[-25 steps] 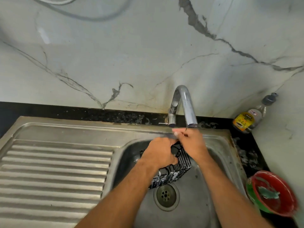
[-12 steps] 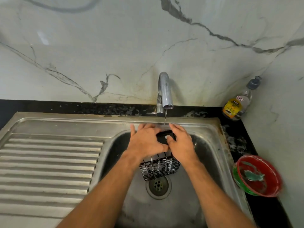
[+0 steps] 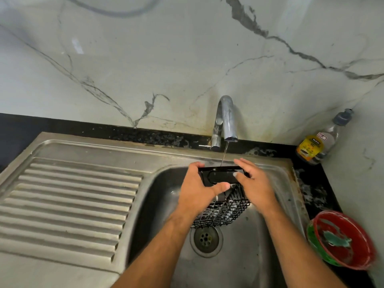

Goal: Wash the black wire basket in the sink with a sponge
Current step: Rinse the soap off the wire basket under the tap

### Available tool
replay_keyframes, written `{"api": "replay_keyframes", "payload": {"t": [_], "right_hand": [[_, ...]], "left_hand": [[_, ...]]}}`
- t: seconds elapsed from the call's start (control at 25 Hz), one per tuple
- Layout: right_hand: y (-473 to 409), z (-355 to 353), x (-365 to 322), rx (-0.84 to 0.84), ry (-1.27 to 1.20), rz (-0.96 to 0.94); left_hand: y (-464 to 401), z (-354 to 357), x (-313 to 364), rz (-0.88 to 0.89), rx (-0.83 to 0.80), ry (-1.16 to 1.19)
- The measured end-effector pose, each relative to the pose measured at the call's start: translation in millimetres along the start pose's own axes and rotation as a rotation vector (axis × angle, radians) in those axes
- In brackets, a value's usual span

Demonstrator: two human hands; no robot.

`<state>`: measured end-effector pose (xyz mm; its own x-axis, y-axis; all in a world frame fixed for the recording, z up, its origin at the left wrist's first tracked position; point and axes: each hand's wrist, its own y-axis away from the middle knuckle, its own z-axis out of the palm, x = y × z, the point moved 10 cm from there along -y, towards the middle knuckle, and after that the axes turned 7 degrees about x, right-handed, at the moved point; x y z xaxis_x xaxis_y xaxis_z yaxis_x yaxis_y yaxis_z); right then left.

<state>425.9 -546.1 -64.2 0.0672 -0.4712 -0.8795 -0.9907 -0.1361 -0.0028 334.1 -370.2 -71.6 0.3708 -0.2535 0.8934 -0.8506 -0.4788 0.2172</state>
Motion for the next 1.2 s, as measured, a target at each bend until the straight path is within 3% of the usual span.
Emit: {"api": "replay_keyframes", "payload": {"t": [0.24,0.48,0.64,0.72,0.88,1.04,1.2], "right_hand": [[10,-28,27,0.082,-0.038,0.023],[12,-32,5,0.072,-0.031,0.012],[10,-24,-42,0.057,0.245,-0.068],[12,-15,-72,0.017,0.352,-0.134],[43,33,-112,-0.137,0.678,-0.337],[71,58,-120,-0.229,0.694,-0.579],[47,29,-93,-0.153,0.752,-0.431]], "left_hand": [[4,34,8,0.015,-0.073,0.058],[11,27,18,0.008,-0.039,0.065],[3,-5,10,-0.024,-0.041,0.133],[1,-23,3,-0.040,0.042,0.227],[10,-49,0,-0.159,0.358,0.487],[7,-44,6,-0.165,0.343,0.495],[4,-36,7,-0.155,0.367,0.413]]}}
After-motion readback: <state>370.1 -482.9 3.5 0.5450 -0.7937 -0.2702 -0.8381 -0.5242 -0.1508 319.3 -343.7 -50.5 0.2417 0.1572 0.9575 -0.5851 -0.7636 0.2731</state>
